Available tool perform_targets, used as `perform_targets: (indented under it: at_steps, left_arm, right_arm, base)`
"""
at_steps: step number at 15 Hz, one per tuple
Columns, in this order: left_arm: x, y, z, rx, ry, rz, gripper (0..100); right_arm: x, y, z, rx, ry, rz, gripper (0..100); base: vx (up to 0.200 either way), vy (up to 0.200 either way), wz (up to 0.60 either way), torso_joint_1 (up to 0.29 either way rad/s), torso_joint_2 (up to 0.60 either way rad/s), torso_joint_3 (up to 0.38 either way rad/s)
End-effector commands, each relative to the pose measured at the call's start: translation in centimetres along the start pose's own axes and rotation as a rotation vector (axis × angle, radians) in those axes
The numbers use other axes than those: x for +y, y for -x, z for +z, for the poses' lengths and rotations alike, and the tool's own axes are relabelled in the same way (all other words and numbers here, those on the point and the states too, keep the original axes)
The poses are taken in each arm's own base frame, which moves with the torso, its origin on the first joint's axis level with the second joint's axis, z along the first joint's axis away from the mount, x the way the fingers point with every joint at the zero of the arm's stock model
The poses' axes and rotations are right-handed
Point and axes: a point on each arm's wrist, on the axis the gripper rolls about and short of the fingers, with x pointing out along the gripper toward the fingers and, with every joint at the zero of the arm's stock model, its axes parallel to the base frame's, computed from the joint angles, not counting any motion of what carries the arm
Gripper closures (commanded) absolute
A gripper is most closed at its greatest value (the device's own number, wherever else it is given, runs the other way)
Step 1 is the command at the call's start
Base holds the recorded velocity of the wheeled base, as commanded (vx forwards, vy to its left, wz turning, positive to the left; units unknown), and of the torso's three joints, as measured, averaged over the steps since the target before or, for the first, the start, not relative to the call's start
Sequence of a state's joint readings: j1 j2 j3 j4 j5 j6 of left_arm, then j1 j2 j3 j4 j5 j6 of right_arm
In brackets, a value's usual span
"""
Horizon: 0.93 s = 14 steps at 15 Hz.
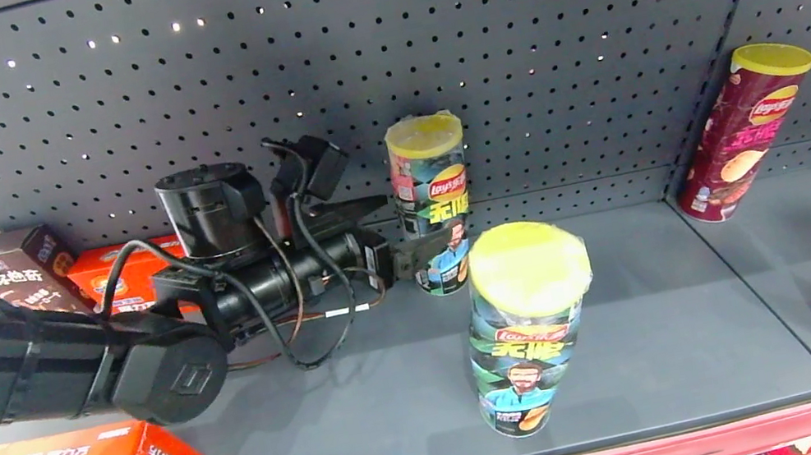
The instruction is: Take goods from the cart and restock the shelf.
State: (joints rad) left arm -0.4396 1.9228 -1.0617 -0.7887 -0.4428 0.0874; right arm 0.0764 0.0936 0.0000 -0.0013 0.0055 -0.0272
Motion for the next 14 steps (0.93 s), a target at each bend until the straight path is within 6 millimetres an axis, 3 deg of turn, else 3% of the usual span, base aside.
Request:
perform_targets:
  at_steps: [1,4,7,14]
  left_arm:
    - [-0.5,1.2,0.3,0.02,-0.007,0.046,0]
    - [-0.9,1.3,0.5,0.072,-0.003,0.116,0]
    - [-0.1,0.5,1.6,0.091,-0.052,0.255,0]
    - [0.4,0.1,1.2,0.11,-0.055,0.32,0]
  right_arm:
    - [0.0,0.0,0.0,0.003,0.0,0.001,0]
    - [0.0,0.0,0.0,0.001,0.0,0.001,0]
    - [0.0,0.0,0.0,0.003,0.0,0.004,0]
    - [0.0,0.0,0.0,0.003,0.0,0.004,0]
  base:
    - [0.0,0.0,0.0,0.0,0.0,0.0]
    - [0.0,0.0,0.0,0.0,0.0,0.0]
    - [0.0,0.0,0.0,0.0,0.0,0.0]
    - [0.0,0.0,0.0,0.0,0.0,0.0]
